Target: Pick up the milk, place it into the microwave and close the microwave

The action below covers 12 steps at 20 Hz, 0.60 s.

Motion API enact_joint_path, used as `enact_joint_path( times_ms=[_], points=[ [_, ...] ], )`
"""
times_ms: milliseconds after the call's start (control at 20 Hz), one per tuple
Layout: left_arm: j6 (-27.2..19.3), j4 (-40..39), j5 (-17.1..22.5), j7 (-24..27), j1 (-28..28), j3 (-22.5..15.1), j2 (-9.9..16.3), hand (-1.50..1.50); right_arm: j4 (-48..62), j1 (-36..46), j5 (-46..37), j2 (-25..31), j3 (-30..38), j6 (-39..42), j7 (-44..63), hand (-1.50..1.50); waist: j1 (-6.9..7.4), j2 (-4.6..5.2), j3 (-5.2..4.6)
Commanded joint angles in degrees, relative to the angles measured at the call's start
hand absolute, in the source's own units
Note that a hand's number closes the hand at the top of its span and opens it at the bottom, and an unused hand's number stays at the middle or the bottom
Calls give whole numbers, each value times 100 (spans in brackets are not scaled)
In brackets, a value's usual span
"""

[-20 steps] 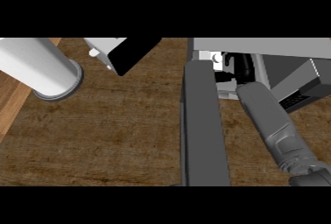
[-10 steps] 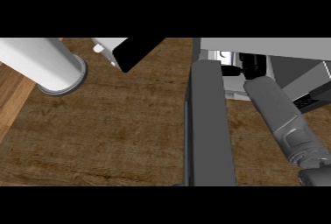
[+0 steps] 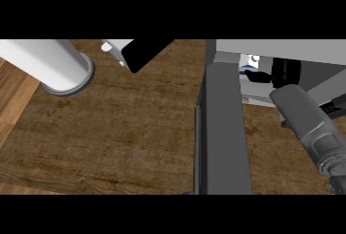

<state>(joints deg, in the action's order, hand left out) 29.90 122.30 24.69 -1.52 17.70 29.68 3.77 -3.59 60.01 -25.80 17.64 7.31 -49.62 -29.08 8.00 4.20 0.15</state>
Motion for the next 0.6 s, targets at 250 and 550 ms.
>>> enact_joint_path(
  times_ms=[250,550],
  points=[
    [117,-121,-299,80,-129,-88,110,-150,-145,-6,-58,-223,-54,333,-524,-150,31,-30,27],
    [430,-274,-321,79,-122,-337,177,-150,-220,328,57,-229,47,1045,-717,-150,79,-41,20]
  ],
)
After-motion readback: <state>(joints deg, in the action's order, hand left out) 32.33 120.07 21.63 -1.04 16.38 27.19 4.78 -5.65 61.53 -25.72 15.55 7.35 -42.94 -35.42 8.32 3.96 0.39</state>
